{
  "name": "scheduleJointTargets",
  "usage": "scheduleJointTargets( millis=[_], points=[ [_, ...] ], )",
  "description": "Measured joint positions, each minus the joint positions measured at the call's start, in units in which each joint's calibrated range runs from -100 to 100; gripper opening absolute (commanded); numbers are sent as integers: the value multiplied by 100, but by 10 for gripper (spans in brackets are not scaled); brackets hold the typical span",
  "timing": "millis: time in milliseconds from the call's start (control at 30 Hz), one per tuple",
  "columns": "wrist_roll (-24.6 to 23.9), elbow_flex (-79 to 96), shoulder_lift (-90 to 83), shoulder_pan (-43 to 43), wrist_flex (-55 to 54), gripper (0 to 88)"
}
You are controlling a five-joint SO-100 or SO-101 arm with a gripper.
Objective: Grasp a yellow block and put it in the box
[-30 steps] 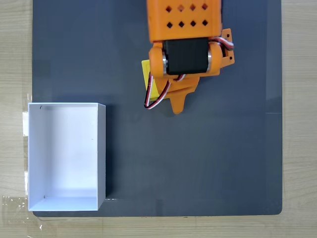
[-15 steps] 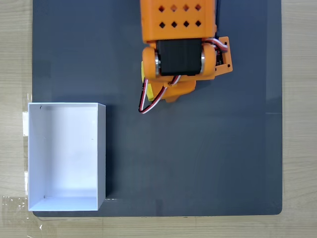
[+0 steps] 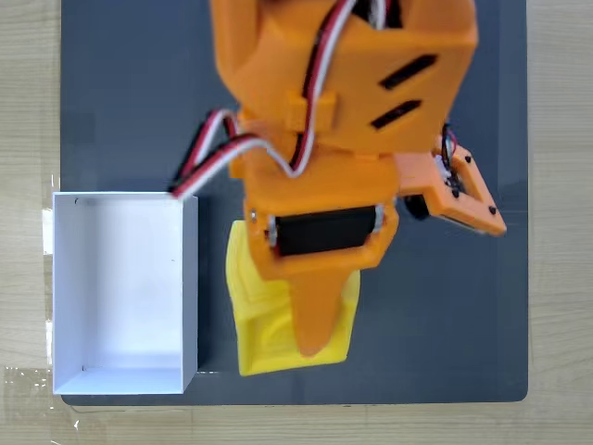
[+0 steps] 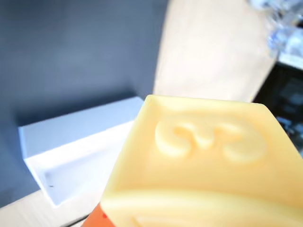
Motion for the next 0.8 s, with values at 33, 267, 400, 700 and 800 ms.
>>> scheduleJointTargets(
  millis=[33,267,400,700,800],
  points=[
    [-63,-90,-8,144,-225,207],
    [-380,-217,413,1341,-1809,207],
    [-375,-217,1028,1763,-1947,207],
    [-195,-217,1871,1826,-1947,207],
    [-148,-217,2031,1826,-1939,207]
  ],
)
